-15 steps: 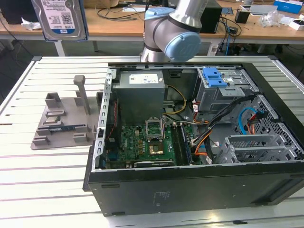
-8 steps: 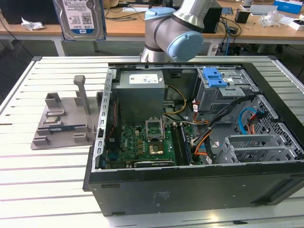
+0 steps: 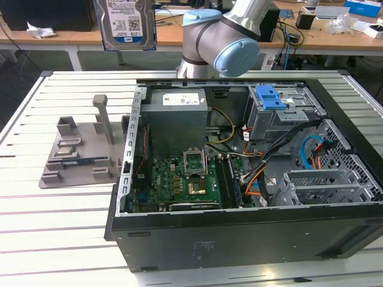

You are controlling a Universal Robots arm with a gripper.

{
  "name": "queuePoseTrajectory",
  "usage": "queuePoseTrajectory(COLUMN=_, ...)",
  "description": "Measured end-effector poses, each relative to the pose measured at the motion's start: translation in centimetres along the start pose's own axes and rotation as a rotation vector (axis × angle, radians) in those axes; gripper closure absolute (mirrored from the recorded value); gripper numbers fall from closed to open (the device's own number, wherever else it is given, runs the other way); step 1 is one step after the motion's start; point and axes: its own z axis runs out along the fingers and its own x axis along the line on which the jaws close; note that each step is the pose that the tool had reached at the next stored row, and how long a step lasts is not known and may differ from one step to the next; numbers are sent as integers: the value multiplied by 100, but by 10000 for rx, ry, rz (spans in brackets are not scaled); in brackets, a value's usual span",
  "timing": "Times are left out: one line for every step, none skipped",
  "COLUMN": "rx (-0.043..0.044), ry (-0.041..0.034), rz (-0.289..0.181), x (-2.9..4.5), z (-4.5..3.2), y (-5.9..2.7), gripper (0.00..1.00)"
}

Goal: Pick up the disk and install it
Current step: 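Pick up the disk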

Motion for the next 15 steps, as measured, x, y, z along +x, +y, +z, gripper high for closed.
queuePoseTrajectory(rx=-3, ry=0, rz=0, x=2, z=-2, y=-45, gripper=63)
queuePoseTrajectory(rx=-4, ry=-1, rz=1, x=5, z=-2, y=-81, gripper=63)
queuePoseTrajectory(rx=-10, ry=-1, rz=1, x=8, z=-4, y=-136, gripper=63)
queuePoseTrajectory(rx=-12, ry=-2, rz=0, x=13, z=-4, y=-169, gripper=63)
queuePoseTrajectory(rx=-16, ry=-2, rz=0, x=25, z=-5, y=-183, gripper=63)
queuePoseTrajectory(rx=-17, ry=-2, rz=1, x=44, z=-4, y=-193, gripper=63)
queuePoseTrajectory(rx=-19, ry=-1, rz=1, x=58, z=-5, y=-196, gripper=63)
queuePoseTrajectory(rx=-20, ry=-2, rz=1, x=82, z=-5, y=-200, gripper=63)
queuePoseTrajectory(rx=-21, ry=-1, rz=0, x=97, z=-5, y=-203, gripper=63)
queuePoseTrajectory(rx=-21, ry=-2, rz=0, x=110, z=-5, y=-205, gripper=63)
queuePoseTrajectory(rx=-21, ry=-1, rz=1, x=128, z=-5, y=-209, gripper=63)
queuePoseTrajectory(rx=-21, ry=-2, rz=2, x=149, z=-5, y=-211, gripper=63)
queuePoseTrajectory(rx=-22, ry=-2, rz=2, x=168, z=-5, y=-212, gripper=63)
queuePoseTrajectory(rx=-22, ry=-2, rz=-1, x=200, z=-4, y=-213, gripper=63)
queuePoseTrajectory(rx=-21, ry=-2, rz=1, x=223, z=-4, y=-212, gripper=63)
